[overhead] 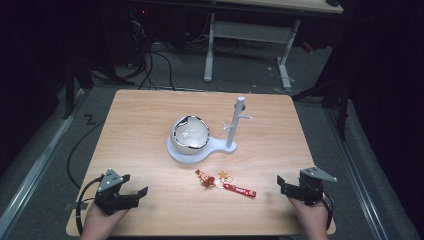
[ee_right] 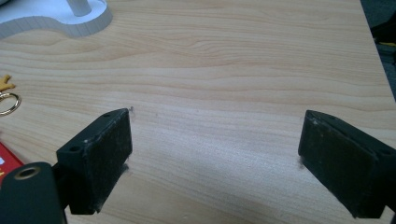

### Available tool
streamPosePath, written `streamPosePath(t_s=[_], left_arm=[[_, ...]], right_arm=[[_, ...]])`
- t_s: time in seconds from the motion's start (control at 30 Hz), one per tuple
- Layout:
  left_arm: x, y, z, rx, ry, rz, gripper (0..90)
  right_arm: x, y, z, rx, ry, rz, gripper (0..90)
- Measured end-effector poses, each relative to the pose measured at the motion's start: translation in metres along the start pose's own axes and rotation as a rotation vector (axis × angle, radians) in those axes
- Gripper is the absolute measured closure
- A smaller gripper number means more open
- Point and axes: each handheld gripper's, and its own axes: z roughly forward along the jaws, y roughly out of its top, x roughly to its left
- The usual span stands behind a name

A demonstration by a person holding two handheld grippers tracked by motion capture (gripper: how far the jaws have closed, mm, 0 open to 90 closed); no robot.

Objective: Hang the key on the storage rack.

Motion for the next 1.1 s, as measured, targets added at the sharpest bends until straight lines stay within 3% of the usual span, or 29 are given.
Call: streamPosePath(t_s=[0.17, 0.23, 0.5, 0.67, 0.9, 1.1], left_arm=[[-0.004, 0.001, 0.000, 0.002, -0.005, 0.022, 17.7], [-0.003, 0.000, -0.001, -0.002, -0.003, 0.018, 18.0], [-0.001, -0.002, -0.002, 0.008, -0.010, 0.012, 19.0], [-0.003, -0.003, -0.002, 0.014, -0.013, 0.016, 19.7], [-0.003, -0.002, -0.004, 0.006, -0.010, 0.011, 21.5], [-0.002, -0.002, -0.004, 0.006, -0.009, 0.009, 21.9]], right_arm=[[0.000, -0.001, 0.000, 0.011, 0.010, 0.006, 10.2], [-0.001, -0.001, 0.000, 0.005, 0.014, -0.012, 10.3], [0.004, 0.001, 0.000, -0.003, 0.024, -0.003, 13.4], [0.011, 0.003, 0.003, 0.000, 0.052, -0.022, 14.9], [0.024, 0.006, 0.003, -0.020, 0.092, -0.095, 15.2], [0.038, 0.008, 0.008, -0.001, 0.134, -0.137, 15.0]])
